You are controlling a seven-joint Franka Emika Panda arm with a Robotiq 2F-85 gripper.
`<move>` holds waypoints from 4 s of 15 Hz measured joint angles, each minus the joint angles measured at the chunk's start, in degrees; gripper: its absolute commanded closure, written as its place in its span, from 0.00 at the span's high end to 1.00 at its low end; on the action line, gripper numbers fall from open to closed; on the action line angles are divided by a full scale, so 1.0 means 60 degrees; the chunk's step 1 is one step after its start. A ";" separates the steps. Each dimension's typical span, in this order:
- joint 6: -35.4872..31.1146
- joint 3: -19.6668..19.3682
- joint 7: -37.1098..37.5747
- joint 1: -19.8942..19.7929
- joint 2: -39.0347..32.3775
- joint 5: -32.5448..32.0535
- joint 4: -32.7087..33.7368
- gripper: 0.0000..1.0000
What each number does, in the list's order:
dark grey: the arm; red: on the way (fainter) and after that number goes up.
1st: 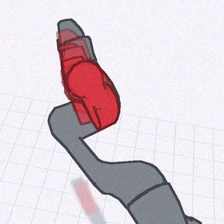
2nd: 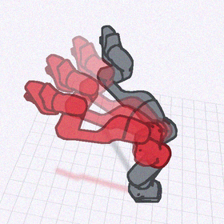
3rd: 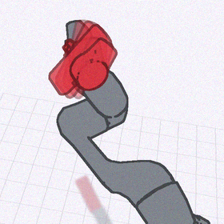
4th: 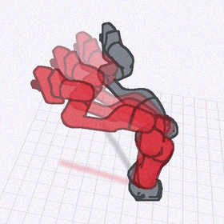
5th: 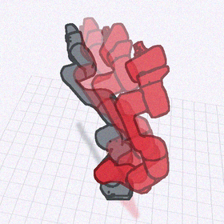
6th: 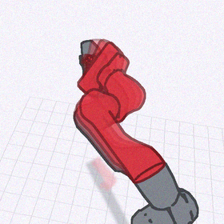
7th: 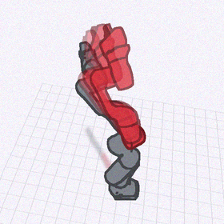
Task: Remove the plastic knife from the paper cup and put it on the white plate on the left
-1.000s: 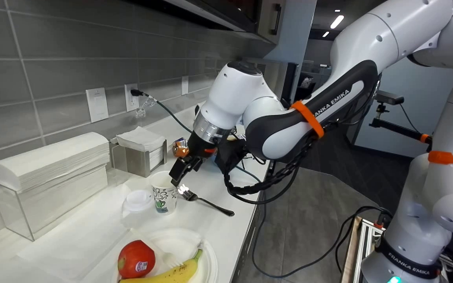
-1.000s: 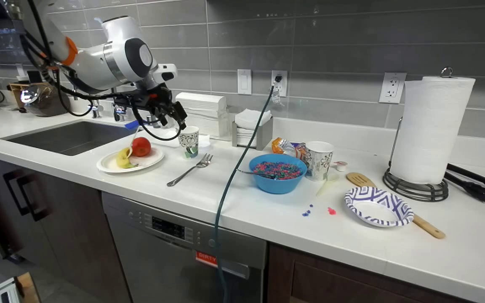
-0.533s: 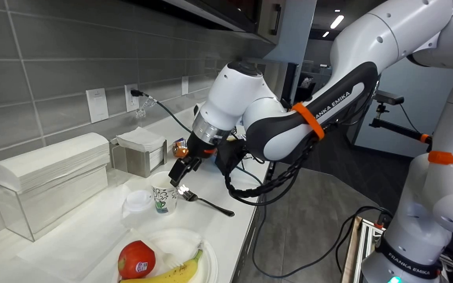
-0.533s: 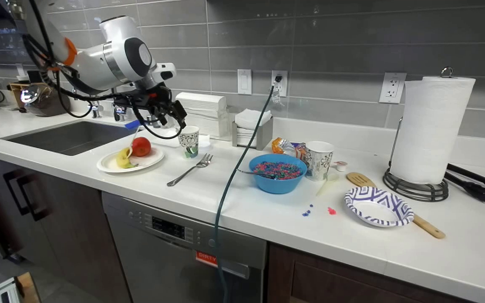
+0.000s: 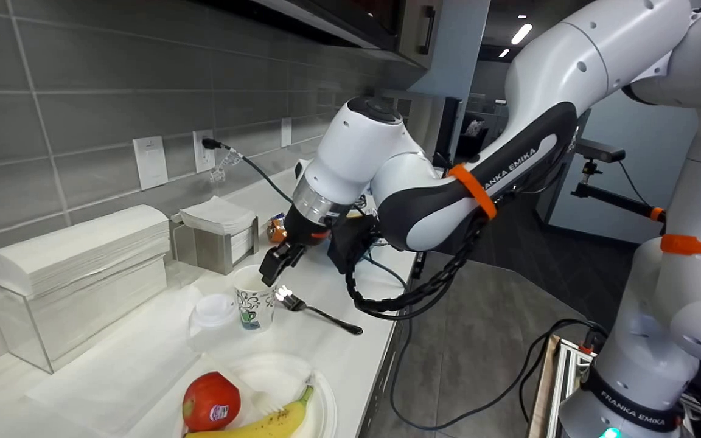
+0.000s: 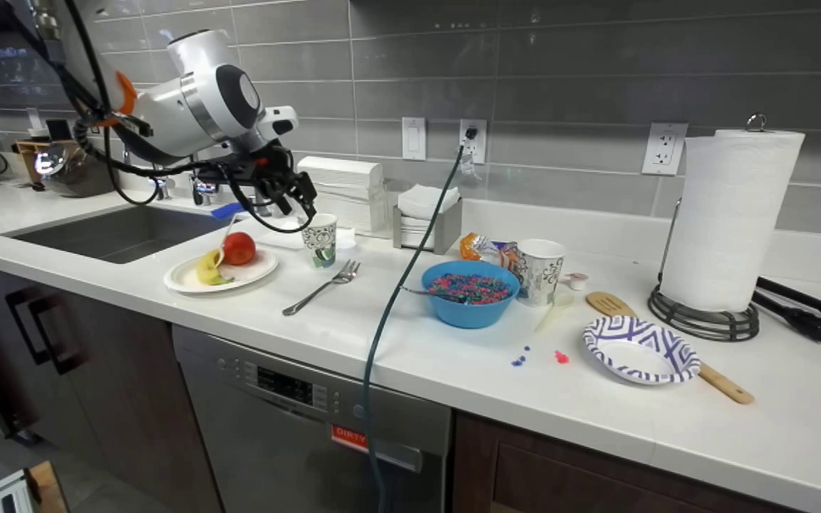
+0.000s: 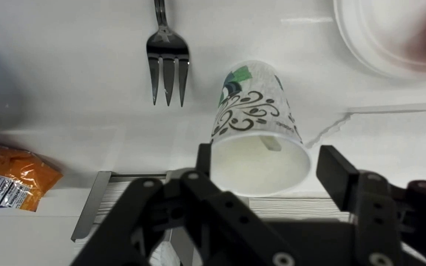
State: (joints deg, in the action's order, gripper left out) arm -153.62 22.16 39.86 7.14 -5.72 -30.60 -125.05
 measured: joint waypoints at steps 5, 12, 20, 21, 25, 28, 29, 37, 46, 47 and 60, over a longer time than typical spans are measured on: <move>0.0000 -0.0004 0.0112 0.0001 -0.0343 -0.0227 0.0175 0.60; -0.0001 -0.0003 0.0116 0.0028 -0.0660 -0.0284 0.0403 0.27; -0.0006 -0.0002 0.0116 0.0125 -0.0711 -0.0414 0.0604 0.03; -0.0006 -0.0002 0.0116 0.0129 -0.0711 -0.0426 0.0604 0.03; -0.0026 -0.0006 0.0116 0.0130 -0.0709 -0.0434 0.0605 0.03; -0.0158 -0.0006 0.0142 0.0129 -0.0654 -0.0434 0.0605 0.03; -0.0213 -0.0006 0.0176 0.0128 -0.0609 -0.0433 0.0604 0.03; -0.0366 -0.0005 0.0543 0.0110 0.0015 -0.0354 0.0520 0.03; -0.0365 0.0005 0.0654 0.0108 0.0707 0.0418 0.0014 0.03; -0.0365 0.0005 0.0653 0.0108 0.0807 0.0576 -0.0047 0.03; -0.0364 -0.0433 0.0287 0.0342 0.2536 0.3716 -0.0868 0.03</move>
State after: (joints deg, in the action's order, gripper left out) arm -155.80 19.56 41.58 9.19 9.50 -8.30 -130.26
